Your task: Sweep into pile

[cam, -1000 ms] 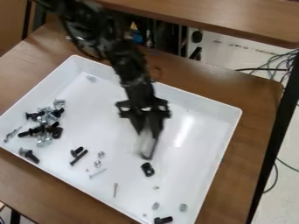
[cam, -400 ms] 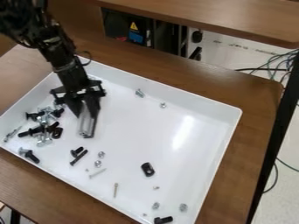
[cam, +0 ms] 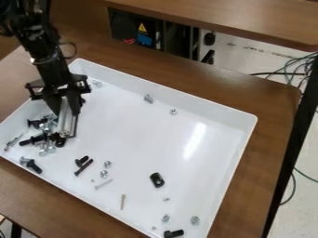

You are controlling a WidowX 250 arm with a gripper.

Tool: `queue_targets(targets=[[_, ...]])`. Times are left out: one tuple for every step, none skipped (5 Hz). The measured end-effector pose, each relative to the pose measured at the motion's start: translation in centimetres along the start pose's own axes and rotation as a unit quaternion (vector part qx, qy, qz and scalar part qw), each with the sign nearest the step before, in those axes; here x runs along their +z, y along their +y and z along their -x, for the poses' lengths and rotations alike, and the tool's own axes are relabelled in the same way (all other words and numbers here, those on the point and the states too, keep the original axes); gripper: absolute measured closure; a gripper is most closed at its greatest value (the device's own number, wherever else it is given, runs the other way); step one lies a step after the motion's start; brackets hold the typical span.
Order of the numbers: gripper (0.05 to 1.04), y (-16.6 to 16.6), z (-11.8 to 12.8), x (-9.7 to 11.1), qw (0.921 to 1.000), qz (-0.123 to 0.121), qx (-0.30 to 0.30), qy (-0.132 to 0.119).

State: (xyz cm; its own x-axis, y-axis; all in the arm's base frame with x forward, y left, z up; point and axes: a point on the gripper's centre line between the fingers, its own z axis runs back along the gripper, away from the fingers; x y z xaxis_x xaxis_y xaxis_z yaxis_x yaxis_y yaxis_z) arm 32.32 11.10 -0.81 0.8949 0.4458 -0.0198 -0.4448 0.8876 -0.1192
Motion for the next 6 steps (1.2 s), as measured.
queue_targets(targets=[[0.731, -4.1, 1.1, 0.0, 0.9996, 0.009, -0.027, -0.01], [0.731, -9.9, 3.6, -0.1, 0.9956, 0.03, -0.087, -0.014], [0.731, -13.4, 6.0, -1.1, 0.988, 0.062, -0.141, -0.007], [0.731, -16.3, 9.4, -2.3, 0.9828, 0.082, -0.164, 0.016], [0.731, -20.5, 13.1, -3.2, 0.9796, 0.085, -0.181, 0.017], [0.731, -22.9, 16.0, -4.8, 0.9818, 0.077, -0.171, 0.027]])
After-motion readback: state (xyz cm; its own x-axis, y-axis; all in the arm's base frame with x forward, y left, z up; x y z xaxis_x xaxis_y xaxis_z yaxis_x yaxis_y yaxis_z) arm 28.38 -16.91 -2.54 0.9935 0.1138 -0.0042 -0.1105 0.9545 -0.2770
